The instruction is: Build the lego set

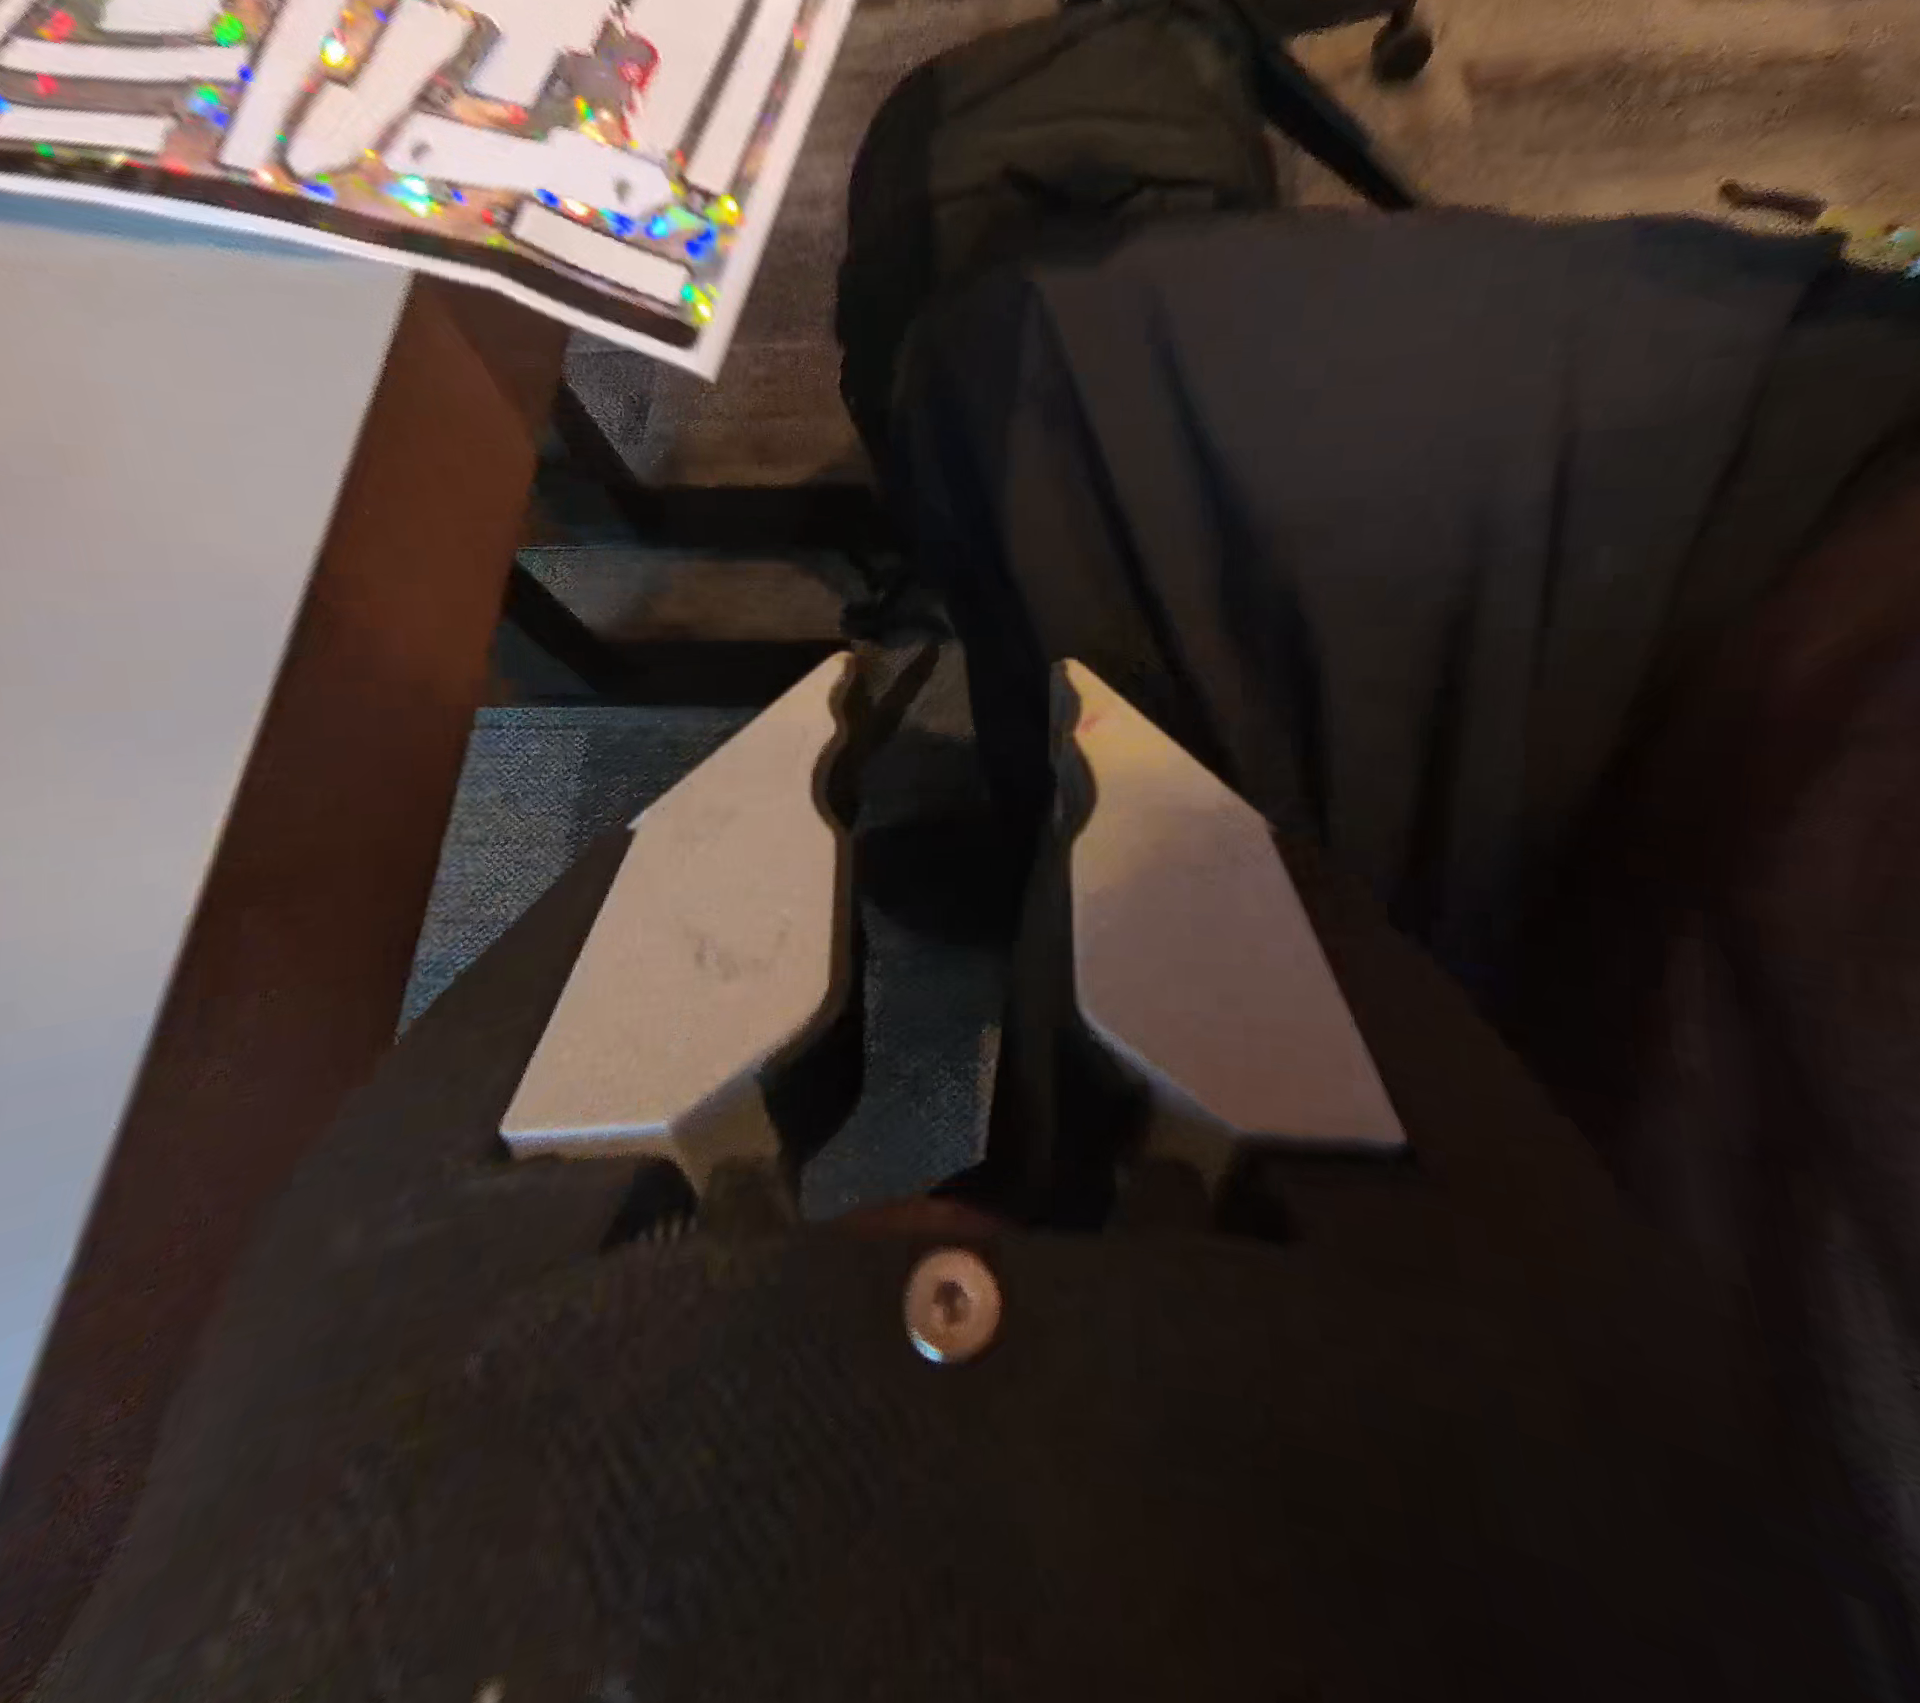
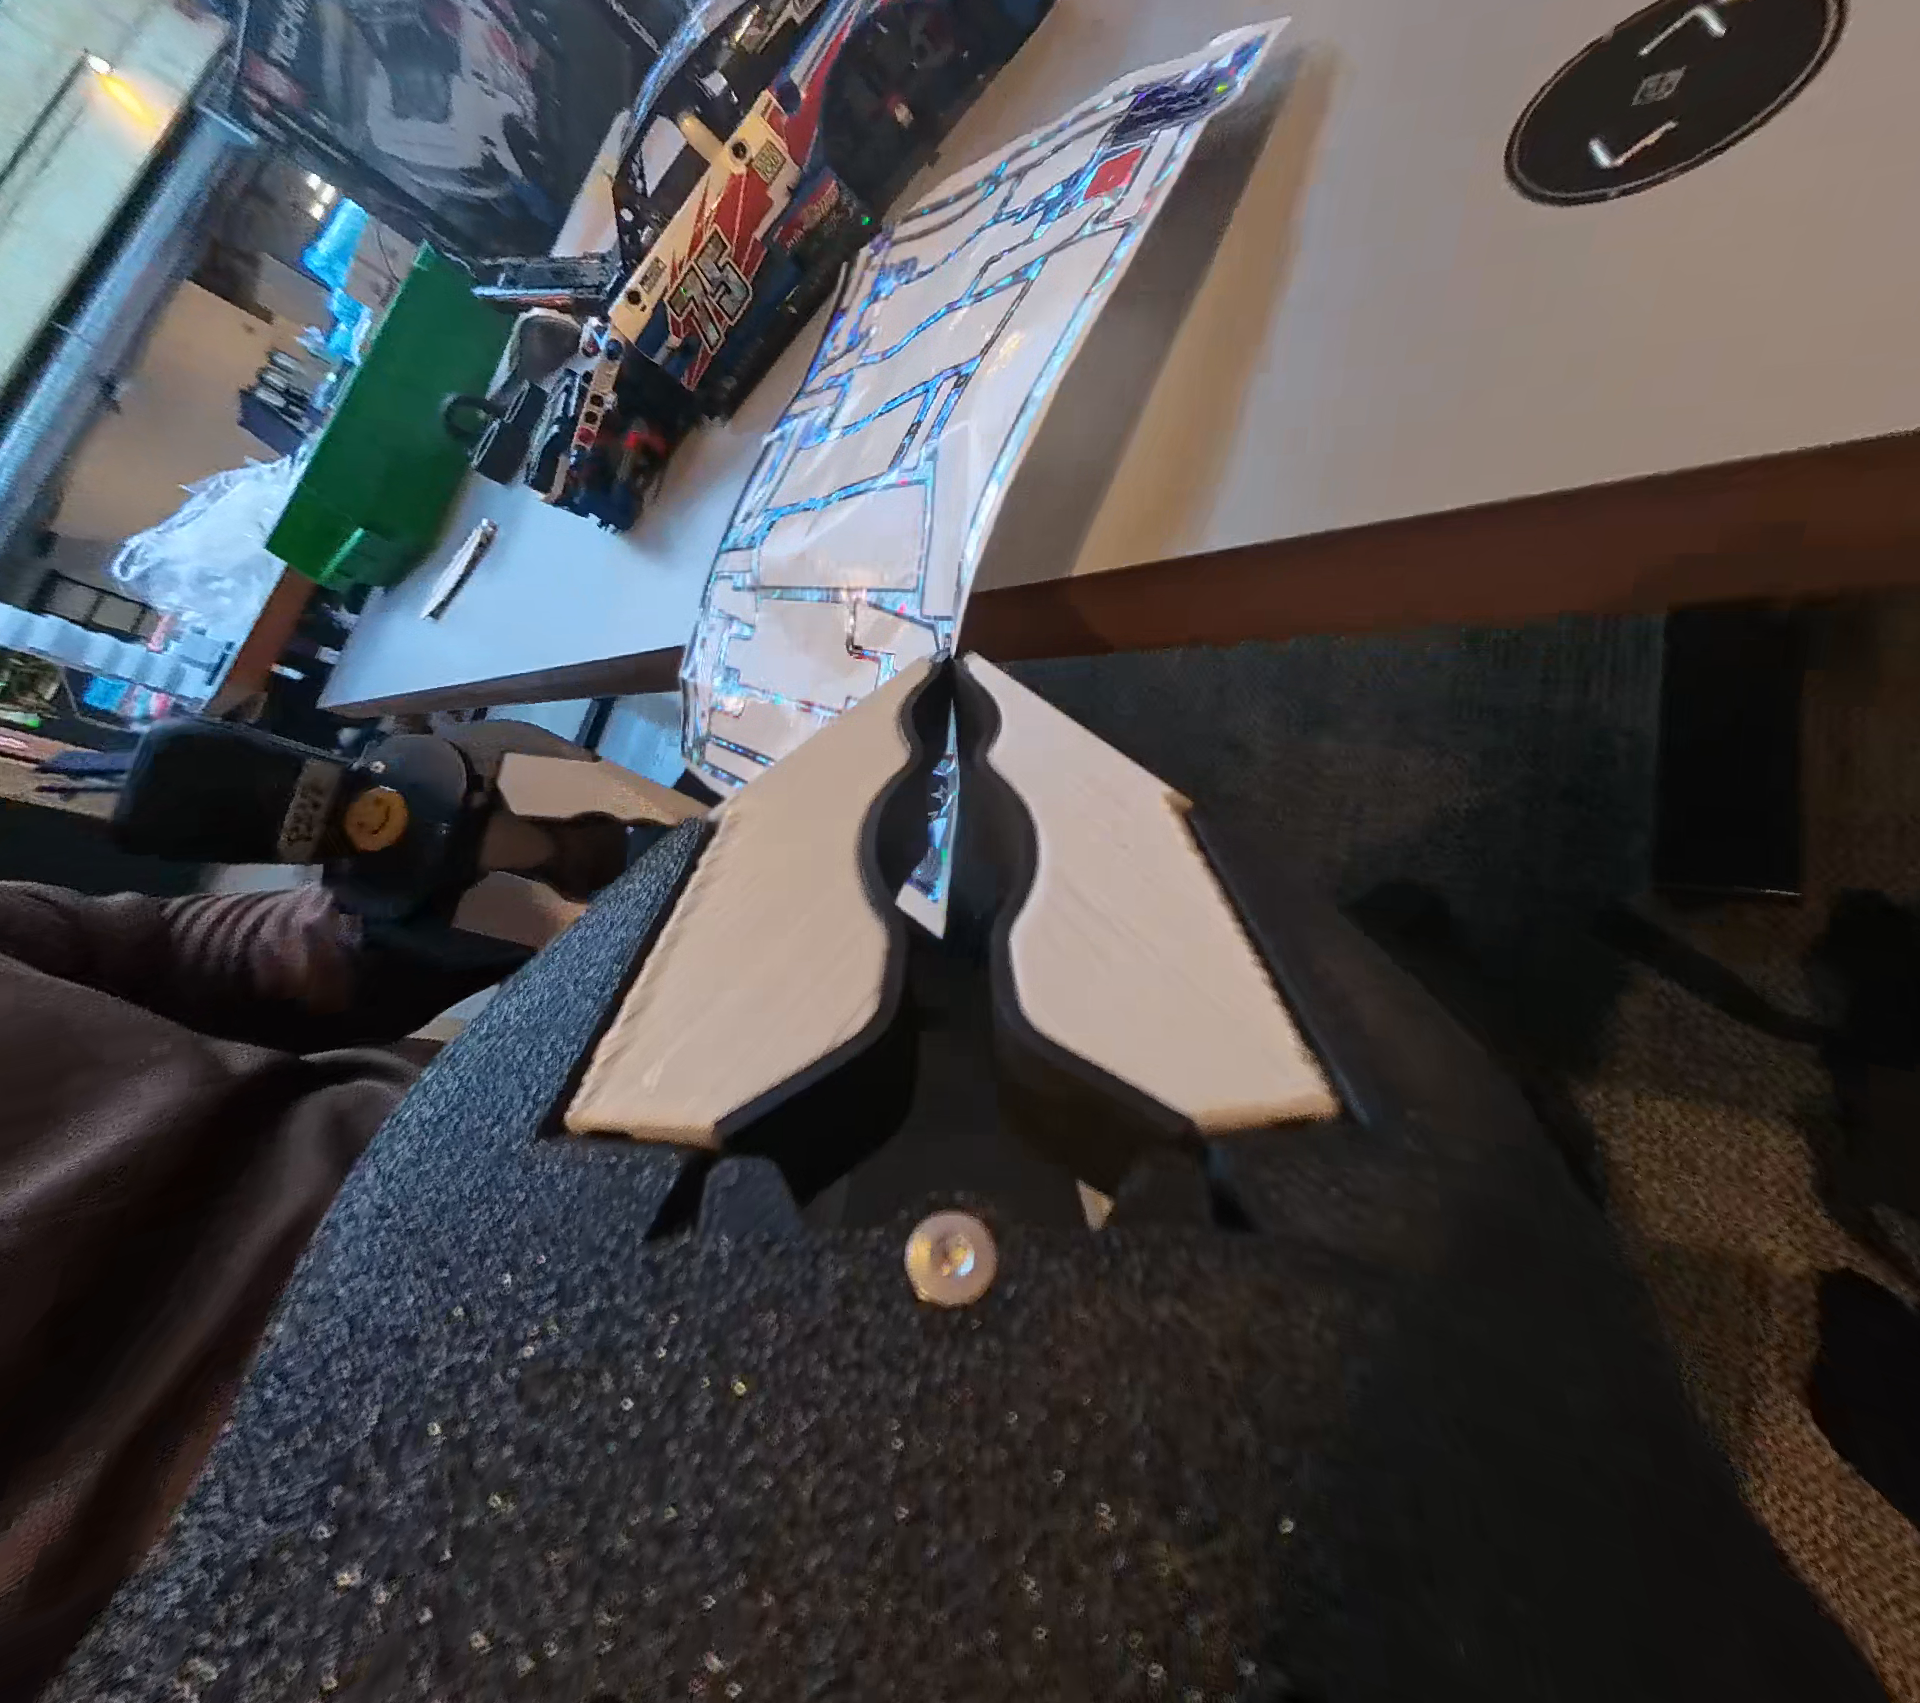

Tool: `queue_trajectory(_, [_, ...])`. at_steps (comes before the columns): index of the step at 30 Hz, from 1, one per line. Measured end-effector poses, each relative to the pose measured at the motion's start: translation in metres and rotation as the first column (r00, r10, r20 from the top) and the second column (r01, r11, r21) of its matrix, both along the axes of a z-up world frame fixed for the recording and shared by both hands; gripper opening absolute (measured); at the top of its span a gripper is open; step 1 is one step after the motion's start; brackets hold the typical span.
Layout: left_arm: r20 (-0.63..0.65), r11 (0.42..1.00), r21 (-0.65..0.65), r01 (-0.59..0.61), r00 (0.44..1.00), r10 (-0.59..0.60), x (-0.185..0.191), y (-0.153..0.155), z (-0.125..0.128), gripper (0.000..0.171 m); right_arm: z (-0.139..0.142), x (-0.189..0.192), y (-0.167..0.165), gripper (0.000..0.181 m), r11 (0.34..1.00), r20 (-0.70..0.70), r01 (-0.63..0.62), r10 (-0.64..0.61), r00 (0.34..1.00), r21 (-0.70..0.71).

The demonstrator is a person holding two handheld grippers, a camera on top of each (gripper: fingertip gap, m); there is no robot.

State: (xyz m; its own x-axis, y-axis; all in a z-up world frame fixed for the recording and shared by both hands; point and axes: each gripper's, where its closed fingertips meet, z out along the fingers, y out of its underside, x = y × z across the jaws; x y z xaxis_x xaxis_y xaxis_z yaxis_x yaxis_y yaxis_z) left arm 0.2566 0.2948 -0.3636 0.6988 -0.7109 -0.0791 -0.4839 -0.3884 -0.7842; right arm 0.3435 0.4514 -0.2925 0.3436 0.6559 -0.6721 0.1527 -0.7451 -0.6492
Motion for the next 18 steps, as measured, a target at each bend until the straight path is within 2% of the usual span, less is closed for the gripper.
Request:
queue_trajectory(8, [-0.087, 0.999, -0.015, 0.036, 0.995, -0.037, 0.0, -0.005, -0.023, 0.032, 0.004, 0.002, -0.005, 0.0, 0.999, 0.016, 0.0, 0.0, 1.0, 0.037])
queue_trajectory(18, [-0.096, 0.999, -0.005, 0.048, 0.994, -0.048, -0.003, -0.013, -0.021, 0.032, 0.004, -0.003, -0.002, 0.0, 0.998, 0.039, 0.001, -0.004, 0.999, 0.063])
